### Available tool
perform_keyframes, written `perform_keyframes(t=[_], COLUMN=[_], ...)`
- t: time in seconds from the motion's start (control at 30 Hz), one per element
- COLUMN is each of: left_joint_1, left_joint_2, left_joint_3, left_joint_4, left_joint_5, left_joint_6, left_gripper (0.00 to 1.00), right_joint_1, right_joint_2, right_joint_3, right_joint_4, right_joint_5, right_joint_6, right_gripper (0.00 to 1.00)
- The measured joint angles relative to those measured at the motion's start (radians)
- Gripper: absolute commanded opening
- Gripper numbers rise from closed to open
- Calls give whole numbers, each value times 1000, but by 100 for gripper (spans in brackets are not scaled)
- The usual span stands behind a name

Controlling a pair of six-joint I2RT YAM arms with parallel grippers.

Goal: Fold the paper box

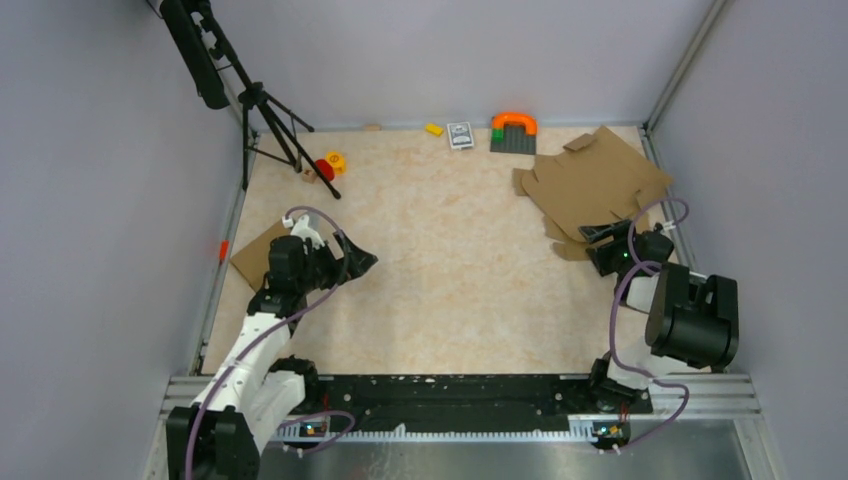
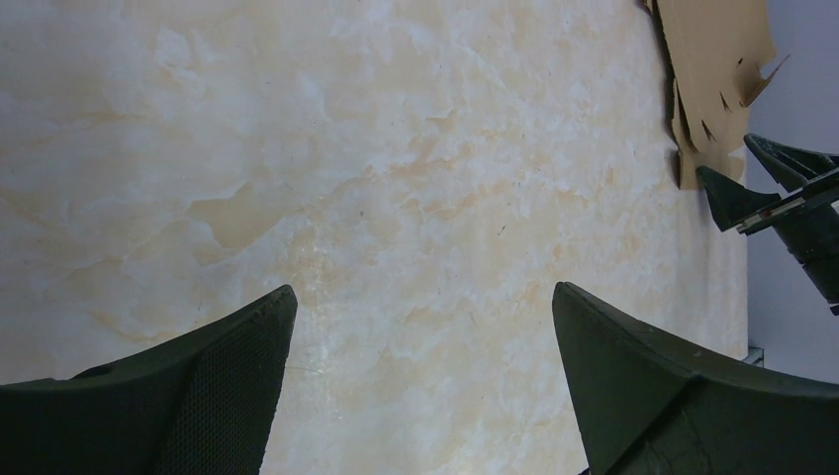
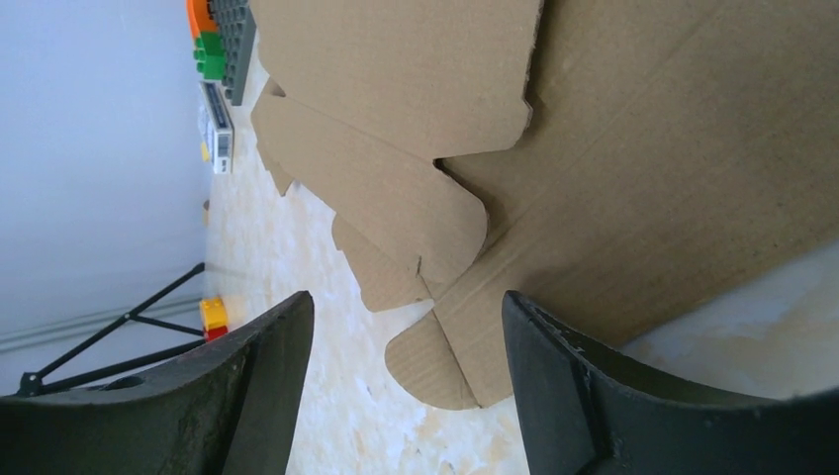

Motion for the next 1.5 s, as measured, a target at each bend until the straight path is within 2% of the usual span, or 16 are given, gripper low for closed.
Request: perform_keyframes(t=[0.27,0.47,0.6,0.63,0.83,0.9,1.2,1.5], left_joint_1=[0,0,0,0,0,0,0,0], left_joint_2=[-4,-4,-4,-4,-3,2,19,-6], left_joint_3=[-2,-2,-2,-3,-3,-3,-3,-27], left_joint_4=[5,6,8,9,13,14,26,48], left_joint_5=[3,3,3,3,5,10,30,68], left_joint_6=[0,0,0,0,0,0,-18,-91], left_gripper=[99,99,99,99,99,99,99,99], right_joint_1=[0,0,0,0,0,0,35,158], right_joint_2=[68,182,251,264,329,340,313,-24], right_joint_3=[10,50,63,68,111,118,133,133], right_joint_4=[76,187,268,277,307,307,293,158], right_joint_5=[-27,-60,-84,-87,-93,-93,-105,-154], right_joint_6=[36,86,132,137,167,172,170,138], right_gripper=[66,60,53,49,8,0,0,0])
